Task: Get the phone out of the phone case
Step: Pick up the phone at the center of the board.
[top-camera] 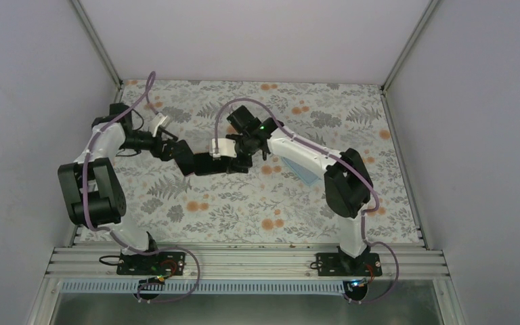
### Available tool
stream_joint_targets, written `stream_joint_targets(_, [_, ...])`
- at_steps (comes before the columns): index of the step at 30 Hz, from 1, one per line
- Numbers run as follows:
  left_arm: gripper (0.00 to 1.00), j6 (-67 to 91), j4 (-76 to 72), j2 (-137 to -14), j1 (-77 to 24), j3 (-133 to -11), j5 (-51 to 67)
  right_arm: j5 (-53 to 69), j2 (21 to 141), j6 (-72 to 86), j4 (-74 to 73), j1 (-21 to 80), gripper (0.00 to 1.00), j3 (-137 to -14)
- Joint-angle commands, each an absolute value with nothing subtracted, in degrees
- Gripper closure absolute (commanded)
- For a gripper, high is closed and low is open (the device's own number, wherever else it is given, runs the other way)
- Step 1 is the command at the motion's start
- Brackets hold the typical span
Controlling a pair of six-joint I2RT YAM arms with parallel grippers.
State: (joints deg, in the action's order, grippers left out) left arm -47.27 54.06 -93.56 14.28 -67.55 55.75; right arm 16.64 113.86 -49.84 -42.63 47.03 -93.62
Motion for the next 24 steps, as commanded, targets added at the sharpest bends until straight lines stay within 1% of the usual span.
stream_joint_targets(1, [0.00,-46.03,60.28,-98.66,10.52,-74.73,67.02,17.43,111.88,-48.03,-40.15,45.97,0.42,-97.91])
stream_joint_targets(4, [0.00,-46.49,63.95,-102.74,9.79,-78.13,70.64,17.17,112.39,-47.85,-39.74,45.17,0.43,-99.64])
stream_joint_targets(7, [0.00,-46.69,65.33,-104.87,8.81,-79.14,71.08,16.55,112.54,-47.69,-38.62,44.62,0.44,-100.74])
stream_joint_targets(11, [0.00,-42.42,60.46,-104.36,7.63,-77.23,69.17,17.02,113.36,-47.55,-38.83,44.08,0.45,-102.91])
stream_joint_targets(18, [0.00,-42.46,61.08,-104.93,4.79,-77.80,69.50,16.86,116.69,-47.58,-39.20,43.86,0.46,-106.31])
stream_joint_targets(22, [0.00,-42.57,60.97,-104.74,3.56,-77.66,69.13,16.78,117.94,-47.46,-39.18,43.73,0.48,-108.09])
stream_joint_targets(24, [0.03,-42.89,61.07,-104.51,3.19,-77.97,69.06,16.79,118.54,-47.45,-39.31,43.68,0.48,-108.75])
